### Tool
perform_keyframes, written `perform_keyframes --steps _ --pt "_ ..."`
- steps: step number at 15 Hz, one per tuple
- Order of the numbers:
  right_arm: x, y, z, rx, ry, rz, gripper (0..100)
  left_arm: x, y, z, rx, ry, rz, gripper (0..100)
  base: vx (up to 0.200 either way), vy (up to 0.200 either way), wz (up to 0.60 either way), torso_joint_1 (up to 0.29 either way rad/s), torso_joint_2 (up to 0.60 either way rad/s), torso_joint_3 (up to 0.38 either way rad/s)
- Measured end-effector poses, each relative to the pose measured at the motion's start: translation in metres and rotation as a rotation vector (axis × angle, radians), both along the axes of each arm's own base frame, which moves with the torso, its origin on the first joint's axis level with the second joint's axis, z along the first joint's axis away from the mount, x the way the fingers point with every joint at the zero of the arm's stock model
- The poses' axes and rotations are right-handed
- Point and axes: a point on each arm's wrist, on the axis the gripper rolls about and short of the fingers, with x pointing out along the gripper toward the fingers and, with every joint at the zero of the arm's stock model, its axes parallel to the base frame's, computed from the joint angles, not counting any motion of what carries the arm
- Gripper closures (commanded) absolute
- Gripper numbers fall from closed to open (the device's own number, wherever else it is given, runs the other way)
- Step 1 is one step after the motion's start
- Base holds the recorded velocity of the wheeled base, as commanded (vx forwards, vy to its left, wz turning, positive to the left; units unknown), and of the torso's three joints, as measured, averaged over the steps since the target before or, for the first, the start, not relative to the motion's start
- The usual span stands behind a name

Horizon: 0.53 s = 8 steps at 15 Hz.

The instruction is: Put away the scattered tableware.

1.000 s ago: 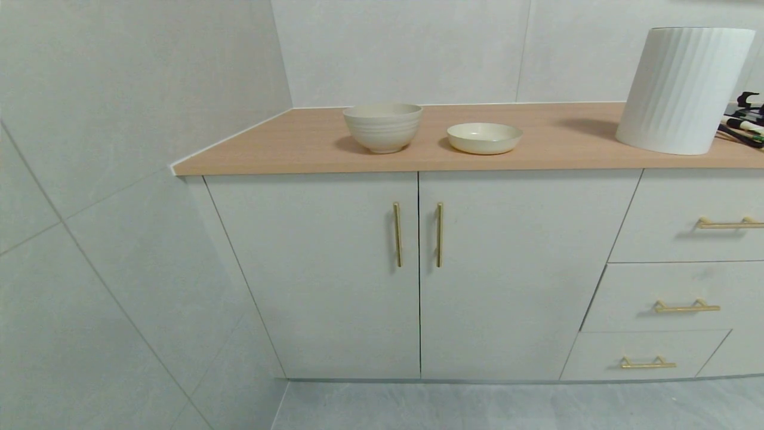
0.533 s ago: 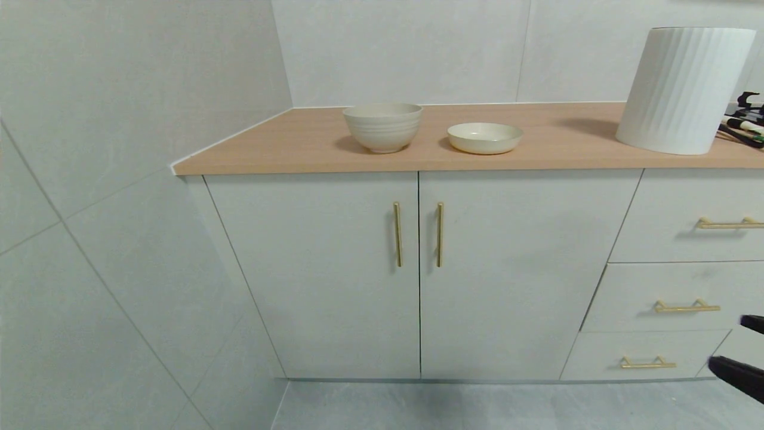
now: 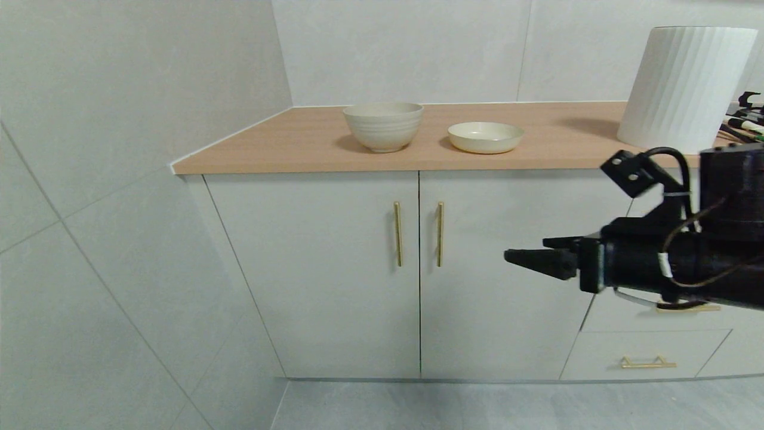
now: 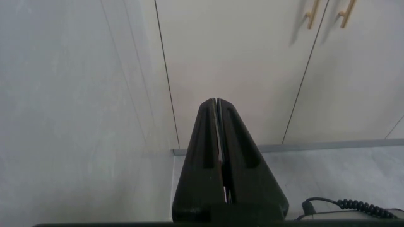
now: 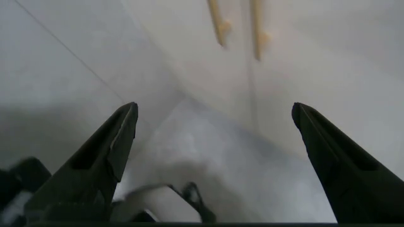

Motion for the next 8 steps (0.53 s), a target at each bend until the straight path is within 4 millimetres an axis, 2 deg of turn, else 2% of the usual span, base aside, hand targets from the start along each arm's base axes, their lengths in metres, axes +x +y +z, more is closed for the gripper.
perform_keyframes --steps 4,8 --pt "0.049 0.047 -0.007 0.047 0.085 0.032 0 0.0 0.0 0.0 0.0 0.0 0.0 100 0.0 0.0 0.0 0.0 0.0 0.0" --pt "0.084 0.071 -0.038 0.047 0.123 0.027 0 0.0 0.0 0.0 0.0 0.0 0.0 100 0.0 0.0 0.0 0.0 0.0 0.0"
